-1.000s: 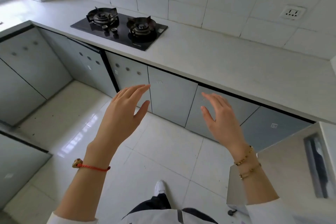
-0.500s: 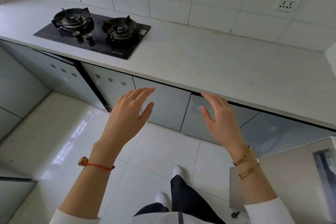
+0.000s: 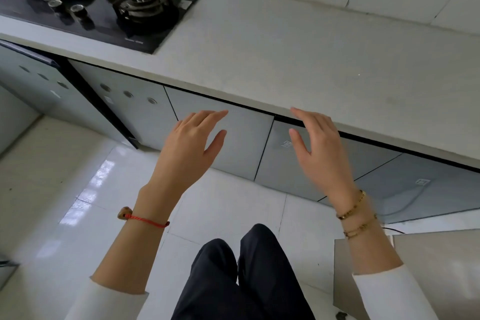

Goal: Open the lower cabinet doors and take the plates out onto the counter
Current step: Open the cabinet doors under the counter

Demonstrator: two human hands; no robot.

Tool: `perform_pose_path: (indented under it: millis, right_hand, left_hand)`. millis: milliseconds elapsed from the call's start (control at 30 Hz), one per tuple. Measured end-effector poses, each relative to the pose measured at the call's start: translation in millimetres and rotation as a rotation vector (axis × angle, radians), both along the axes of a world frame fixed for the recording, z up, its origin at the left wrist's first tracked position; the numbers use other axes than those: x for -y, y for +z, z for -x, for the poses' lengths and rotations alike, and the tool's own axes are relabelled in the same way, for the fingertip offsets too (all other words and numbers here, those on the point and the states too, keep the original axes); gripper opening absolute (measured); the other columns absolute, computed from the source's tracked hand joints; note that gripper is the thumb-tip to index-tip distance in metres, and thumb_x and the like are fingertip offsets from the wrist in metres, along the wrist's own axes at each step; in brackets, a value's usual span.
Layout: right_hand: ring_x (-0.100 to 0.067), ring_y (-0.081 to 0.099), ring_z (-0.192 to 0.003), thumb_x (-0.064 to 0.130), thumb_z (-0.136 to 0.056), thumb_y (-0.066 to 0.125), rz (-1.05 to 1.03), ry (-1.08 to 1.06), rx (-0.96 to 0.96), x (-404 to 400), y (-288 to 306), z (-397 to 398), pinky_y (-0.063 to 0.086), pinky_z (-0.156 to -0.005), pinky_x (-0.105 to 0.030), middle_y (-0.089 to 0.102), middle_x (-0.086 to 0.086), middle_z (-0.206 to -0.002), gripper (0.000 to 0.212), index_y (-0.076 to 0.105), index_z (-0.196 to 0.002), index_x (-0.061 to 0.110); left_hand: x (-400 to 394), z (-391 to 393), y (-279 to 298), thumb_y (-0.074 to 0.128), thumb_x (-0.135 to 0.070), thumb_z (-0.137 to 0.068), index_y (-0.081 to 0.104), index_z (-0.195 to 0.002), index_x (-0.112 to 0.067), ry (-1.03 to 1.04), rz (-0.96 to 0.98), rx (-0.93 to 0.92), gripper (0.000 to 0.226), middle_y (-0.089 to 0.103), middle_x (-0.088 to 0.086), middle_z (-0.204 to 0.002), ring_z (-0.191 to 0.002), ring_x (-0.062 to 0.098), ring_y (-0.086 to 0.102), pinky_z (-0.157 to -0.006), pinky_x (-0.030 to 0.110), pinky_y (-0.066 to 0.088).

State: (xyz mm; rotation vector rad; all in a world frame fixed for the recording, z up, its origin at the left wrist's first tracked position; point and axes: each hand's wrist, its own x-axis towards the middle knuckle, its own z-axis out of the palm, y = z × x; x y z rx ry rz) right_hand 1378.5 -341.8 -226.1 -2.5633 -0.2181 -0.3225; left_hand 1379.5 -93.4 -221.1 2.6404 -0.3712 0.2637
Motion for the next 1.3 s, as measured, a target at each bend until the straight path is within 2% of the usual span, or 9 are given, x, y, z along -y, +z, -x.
perform_pose_path:
  millis: [133,300,433,700,867,1033,1167,1233,1300]
  right_hand:
    - [-0.02,0.048,-0.124,0.023,-0.1,0.047,0.001,-0.002,0.032,7,-68,-15,0.039,-0.11,-0.039,0.058,-0.003,-0.129,0.04,0.048,-0.139,0.013]
    - [-0.022,0.048,-0.126,0.024,-0.1,0.047,0.025,-0.008,0.114,15,-152,-35,0.036,-0.111,-0.038,0.058,-0.003,-0.13,0.039,0.05,-0.137,0.012]
    - [-0.024,0.049,-0.123,0.022,-0.099,0.048,0.022,-0.009,0.191,18,-212,-49,0.04,-0.106,-0.041,0.06,-0.005,-0.127,0.038,0.051,-0.135,0.011]
    - [-0.025,0.049,-0.123,0.023,-0.1,0.048,0.033,-0.013,0.351,14,-294,-71,0.04,-0.106,-0.04,0.06,-0.004,-0.128,0.038,0.051,-0.136,0.011]
    - [-0.023,0.049,-0.122,0.023,-0.1,0.048,0.041,-0.018,0.423,10,-308,-78,0.04,-0.106,-0.039,0.06,-0.003,-0.127,0.039,0.051,-0.136,0.011]
    - [-0.023,0.049,-0.123,0.023,-0.099,0.048,0.051,-0.04,0.547,8,-289,-89,0.039,-0.107,-0.037,0.06,-0.003,-0.127,0.039,0.051,-0.136,0.01]
    - [-0.024,0.048,-0.126,0.023,-0.1,0.046,0.065,-0.054,0.62,10,-267,-99,0.037,-0.11,-0.037,0.058,-0.004,-0.131,0.04,0.049,-0.138,0.009]
    - [-0.024,0.047,-0.127,0.023,-0.1,0.045,0.077,-0.075,0.648,12,-259,-104,0.036,-0.111,-0.036,0.058,-0.004,-0.132,0.041,0.049,-0.138,0.009]
    - [-0.024,0.047,-0.127,0.024,-0.1,0.044,0.097,-0.096,0.651,13,-254,-108,0.036,-0.11,-0.036,0.058,-0.004,-0.131,0.041,0.048,-0.139,0.01]
  left_hand:
    - [8,-16,-69,0.053,-0.026,-0.101,0.054,-0.14,-0.016,-0.024,-0.001,-0.003,0.04,0.065,0.002,-0.128,-0.116,0.022,0.061,-0.099,0.033,0.046]
    - [15,-35,-156,0.052,-0.026,-0.101,0.054,-0.14,-0.015,-0.043,0.009,0.037,0.04,0.065,0.003,-0.127,-0.114,0.023,0.062,-0.097,0.039,0.051]
    - [20,-50,-220,0.052,-0.026,-0.101,0.054,-0.14,-0.016,-0.054,0.024,0.075,0.04,0.065,0.003,-0.126,-0.111,0.024,0.062,-0.094,0.042,0.051]
    - [21,-74,-307,0.052,-0.025,-0.101,0.055,-0.139,-0.016,-0.073,0.049,0.219,0.039,0.066,0.002,-0.122,-0.108,0.023,0.063,-0.091,0.041,0.051]
    - [26,-87,-325,0.054,-0.026,-0.1,0.056,-0.137,-0.018,-0.095,0.084,0.296,0.038,0.066,-0.001,-0.122,-0.106,0.021,0.063,-0.089,0.038,0.051]
    - [38,-105,-309,0.053,-0.028,-0.1,0.055,-0.138,-0.02,-0.147,0.156,0.374,0.038,0.066,-0.004,-0.121,-0.107,0.016,0.063,-0.089,0.033,0.051]
    - [58,-125,-287,0.055,-0.027,-0.099,0.058,-0.134,-0.022,-0.197,0.394,0.322,0.036,0.067,-0.008,-0.116,-0.097,0.006,0.063,-0.085,0.025,0.053]
    - [70,-135,-277,0.057,-0.022,-0.098,0.061,-0.131,-0.02,-0.21,0.534,0.273,0.034,0.069,-0.008,-0.112,-0.093,0.005,0.064,-0.08,0.015,0.051]
    - [82,-142,-270,0.057,-0.021,-0.097,0.061,-0.132,-0.021,-0.201,0.684,0.175,0.035,0.071,-0.009,-0.11,-0.094,0.006,0.066,-0.078,0.013,0.051]
